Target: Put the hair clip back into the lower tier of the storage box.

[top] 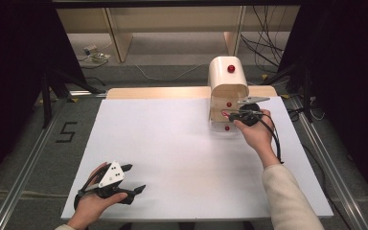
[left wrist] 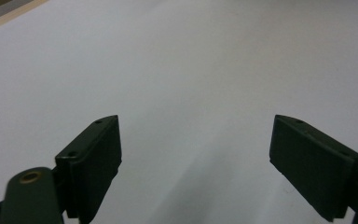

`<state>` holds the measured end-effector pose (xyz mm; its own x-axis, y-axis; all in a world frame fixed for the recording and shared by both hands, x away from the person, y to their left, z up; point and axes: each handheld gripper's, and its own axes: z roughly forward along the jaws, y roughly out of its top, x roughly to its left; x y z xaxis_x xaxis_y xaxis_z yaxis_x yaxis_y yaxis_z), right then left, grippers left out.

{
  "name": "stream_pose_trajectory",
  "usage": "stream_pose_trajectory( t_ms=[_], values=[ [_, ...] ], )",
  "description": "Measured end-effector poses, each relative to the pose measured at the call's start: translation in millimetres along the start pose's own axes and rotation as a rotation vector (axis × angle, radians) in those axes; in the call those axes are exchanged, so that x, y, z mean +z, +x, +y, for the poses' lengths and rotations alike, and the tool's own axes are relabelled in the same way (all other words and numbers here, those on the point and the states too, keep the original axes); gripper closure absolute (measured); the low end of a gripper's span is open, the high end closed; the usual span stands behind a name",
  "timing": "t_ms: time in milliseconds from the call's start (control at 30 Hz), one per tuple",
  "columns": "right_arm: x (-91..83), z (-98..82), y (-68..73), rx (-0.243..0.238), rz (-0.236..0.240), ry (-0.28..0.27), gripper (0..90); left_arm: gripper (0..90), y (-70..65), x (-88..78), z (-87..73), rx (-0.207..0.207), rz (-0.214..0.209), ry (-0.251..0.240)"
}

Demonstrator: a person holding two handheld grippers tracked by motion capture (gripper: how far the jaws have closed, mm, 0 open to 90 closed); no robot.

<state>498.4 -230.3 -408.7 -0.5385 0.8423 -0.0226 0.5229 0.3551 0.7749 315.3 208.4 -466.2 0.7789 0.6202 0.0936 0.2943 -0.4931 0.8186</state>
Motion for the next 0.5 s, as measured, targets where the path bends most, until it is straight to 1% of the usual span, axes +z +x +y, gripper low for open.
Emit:
stream_pose_trajectory(
  t_ms=[500],
  values=[
    [7.6,-0.2,-1.0,0.027,-0.005,0.007,82.6,16.6,-0.1,0.5,-0.2,0.000,-0.001,-0.002]
  ],
)
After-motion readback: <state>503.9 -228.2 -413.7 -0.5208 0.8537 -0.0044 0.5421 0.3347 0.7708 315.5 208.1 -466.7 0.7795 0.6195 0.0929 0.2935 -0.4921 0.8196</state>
